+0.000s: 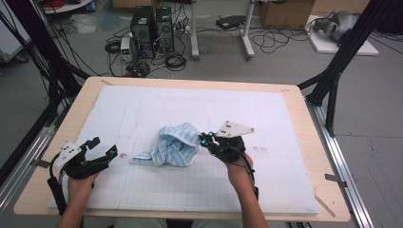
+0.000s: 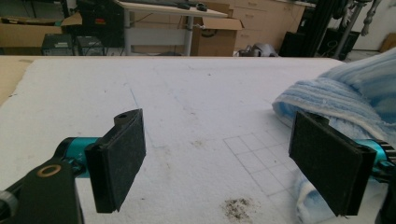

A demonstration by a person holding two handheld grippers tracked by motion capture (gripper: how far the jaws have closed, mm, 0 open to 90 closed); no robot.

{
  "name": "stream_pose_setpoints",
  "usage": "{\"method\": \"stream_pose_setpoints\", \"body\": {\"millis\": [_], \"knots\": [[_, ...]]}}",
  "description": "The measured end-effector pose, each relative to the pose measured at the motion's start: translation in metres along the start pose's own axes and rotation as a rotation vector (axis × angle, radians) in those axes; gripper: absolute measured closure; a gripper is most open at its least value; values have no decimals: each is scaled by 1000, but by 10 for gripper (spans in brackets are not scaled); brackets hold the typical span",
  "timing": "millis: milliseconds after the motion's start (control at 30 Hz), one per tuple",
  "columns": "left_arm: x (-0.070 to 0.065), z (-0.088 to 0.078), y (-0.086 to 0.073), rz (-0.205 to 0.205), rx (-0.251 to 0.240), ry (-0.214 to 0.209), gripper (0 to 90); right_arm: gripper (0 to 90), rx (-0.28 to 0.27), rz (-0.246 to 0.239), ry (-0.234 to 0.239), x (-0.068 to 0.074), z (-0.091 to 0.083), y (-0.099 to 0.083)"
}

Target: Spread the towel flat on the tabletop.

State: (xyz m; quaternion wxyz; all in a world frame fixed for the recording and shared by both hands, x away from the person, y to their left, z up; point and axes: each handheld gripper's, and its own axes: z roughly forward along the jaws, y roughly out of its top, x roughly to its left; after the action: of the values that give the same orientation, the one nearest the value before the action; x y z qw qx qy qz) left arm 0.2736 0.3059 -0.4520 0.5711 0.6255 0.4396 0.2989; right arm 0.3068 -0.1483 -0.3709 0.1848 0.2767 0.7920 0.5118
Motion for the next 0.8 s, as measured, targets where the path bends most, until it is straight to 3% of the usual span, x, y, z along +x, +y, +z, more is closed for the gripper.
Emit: {"method": "stream_pose_setpoints", "body": {"millis": [433, 533, 667, 733, 800], "knots": [[0, 1, 0, 1, 3, 0, 191, 849, -38, 86, -134, -23, -59, -30], [0, 1, 0, 0, 4, 1, 191, 849, 11, 121, -228, -29, -69, -38], [0, 1, 0, 1, 3, -1, 191, 834, 67, 151, -265, -37, -73, -51], [0, 1, 0, 1, 3, -1, 191, 786, 96, 149, -286, -38, -71, -56], [0, 1, 0, 1, 3, 0, 191, 651, 121, 154, -290, -40, -68, -60]]}}
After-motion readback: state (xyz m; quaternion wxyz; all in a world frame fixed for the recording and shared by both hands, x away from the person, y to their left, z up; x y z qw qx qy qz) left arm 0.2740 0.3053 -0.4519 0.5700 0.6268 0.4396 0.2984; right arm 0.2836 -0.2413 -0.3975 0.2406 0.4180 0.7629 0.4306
